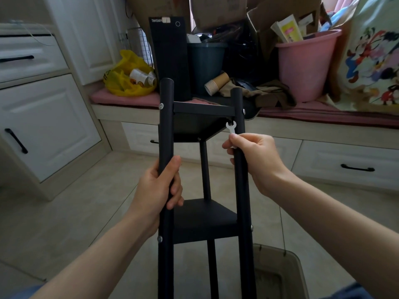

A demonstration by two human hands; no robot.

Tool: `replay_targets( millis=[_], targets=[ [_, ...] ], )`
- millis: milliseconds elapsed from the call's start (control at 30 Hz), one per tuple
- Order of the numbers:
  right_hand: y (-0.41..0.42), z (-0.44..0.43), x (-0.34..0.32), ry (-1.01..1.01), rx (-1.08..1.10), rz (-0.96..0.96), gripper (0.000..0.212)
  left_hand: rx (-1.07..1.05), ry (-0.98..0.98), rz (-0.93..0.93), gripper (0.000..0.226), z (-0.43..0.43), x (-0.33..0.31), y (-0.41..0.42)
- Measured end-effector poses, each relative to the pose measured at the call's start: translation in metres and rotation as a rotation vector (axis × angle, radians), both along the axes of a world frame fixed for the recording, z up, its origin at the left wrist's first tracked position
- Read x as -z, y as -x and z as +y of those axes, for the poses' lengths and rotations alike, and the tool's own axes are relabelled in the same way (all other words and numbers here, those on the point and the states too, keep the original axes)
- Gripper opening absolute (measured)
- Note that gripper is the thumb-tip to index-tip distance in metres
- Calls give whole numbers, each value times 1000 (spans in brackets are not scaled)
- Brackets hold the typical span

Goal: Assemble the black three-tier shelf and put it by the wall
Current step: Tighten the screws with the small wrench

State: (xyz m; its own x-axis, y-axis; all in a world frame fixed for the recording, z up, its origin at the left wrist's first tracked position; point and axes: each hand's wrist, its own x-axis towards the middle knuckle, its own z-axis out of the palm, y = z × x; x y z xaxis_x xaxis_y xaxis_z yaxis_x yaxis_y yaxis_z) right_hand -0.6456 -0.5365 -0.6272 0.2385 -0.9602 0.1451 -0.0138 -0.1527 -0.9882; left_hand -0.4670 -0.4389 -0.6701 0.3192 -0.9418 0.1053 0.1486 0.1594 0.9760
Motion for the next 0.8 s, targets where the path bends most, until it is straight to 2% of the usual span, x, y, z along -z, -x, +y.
replay_targets(
  millis=[433,800],
  targets=[
    [-4,-4,-2,165,73,-102,32,-84,81,-162,45,-15,-6,-3],
    [-12,-14,7,177,70,-127,32,-131,83,-171,46,-21,-7,-4]
  ],
)
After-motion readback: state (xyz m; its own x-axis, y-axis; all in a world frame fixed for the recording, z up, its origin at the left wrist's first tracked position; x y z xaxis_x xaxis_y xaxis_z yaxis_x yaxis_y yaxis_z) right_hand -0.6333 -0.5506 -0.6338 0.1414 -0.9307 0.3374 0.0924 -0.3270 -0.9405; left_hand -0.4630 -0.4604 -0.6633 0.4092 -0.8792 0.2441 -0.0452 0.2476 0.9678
